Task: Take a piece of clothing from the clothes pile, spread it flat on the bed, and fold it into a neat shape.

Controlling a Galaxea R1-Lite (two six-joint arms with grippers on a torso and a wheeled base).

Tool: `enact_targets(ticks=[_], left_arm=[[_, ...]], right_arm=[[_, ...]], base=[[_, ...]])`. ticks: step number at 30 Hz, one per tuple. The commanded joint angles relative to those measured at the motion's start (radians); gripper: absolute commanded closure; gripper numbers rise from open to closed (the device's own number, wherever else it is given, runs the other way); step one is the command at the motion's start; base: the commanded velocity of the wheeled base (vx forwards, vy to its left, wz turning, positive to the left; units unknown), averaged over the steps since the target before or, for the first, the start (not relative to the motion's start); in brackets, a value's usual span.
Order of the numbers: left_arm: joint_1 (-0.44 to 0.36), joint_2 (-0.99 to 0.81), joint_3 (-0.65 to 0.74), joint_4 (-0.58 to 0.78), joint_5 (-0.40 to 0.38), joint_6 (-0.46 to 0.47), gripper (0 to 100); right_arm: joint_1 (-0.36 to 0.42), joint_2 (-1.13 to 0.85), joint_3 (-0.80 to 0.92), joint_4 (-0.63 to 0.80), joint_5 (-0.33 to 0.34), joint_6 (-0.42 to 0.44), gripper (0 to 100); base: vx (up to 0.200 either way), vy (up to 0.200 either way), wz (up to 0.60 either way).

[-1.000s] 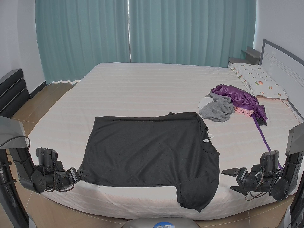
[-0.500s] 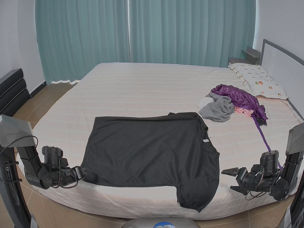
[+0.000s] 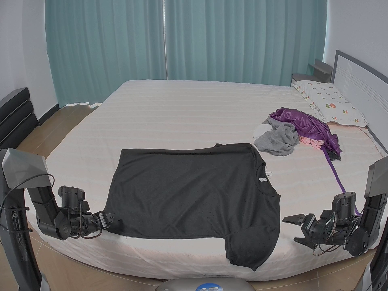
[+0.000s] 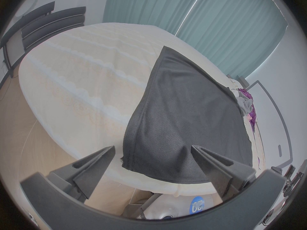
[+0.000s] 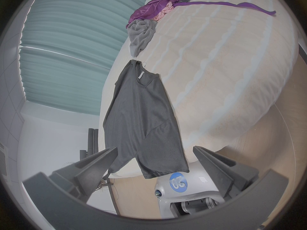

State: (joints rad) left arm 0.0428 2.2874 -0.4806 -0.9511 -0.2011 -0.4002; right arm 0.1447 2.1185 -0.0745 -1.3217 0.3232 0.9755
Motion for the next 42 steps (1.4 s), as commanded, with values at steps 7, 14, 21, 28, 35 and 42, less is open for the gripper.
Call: enact_targets(ticks=[7, 14, 21, 28, 35, 42], left_arm=[[-0.003, 0.012, -0.006, -0.003, 0.003, -0.009, 100], [0.008, 0.000, 0.027, -0.005, 0.006, -0.029, 100], [0.023, -0.042, 0.056, -0.005, 0.005, -0.035, 100], [0.025, -0.026, 0.060, -0.006, 0.003, -0.039, 100], [0.023, -0.026, 0.059, -0.006, 0.003, -0.051, 100], [0.025, -0.029, 0.054, -0.006, 0.002, -0.080, 100]], right_arm=[[0.001, 0.001, 0.001, -0.001, -0.001, 0.000, 0], [0.001, 0.003, 0.002, -0.011, 0.000, 0.000, 0], [0.042, 0.028, -0.033, -0.021, -0.015, -0.008, 0], [0.073, 0.144, -0.128, -0.010, -0.102, -0.018, 0], [0.095, 0.193, -0.225, 0.048, -0.171, -0.095, 0], [0.088, 0.222, -0.387, 0.203, -0.236, -0.141, 0]], base=[[0.000, 0.000, 0.00], [0.000, 0.000, 0.00], [0.000, 0.000, 0.00], [0.000, 0.000, 0.00], [0.000, 0.000, 0.00], [0.000, 0.000, 0.00]])
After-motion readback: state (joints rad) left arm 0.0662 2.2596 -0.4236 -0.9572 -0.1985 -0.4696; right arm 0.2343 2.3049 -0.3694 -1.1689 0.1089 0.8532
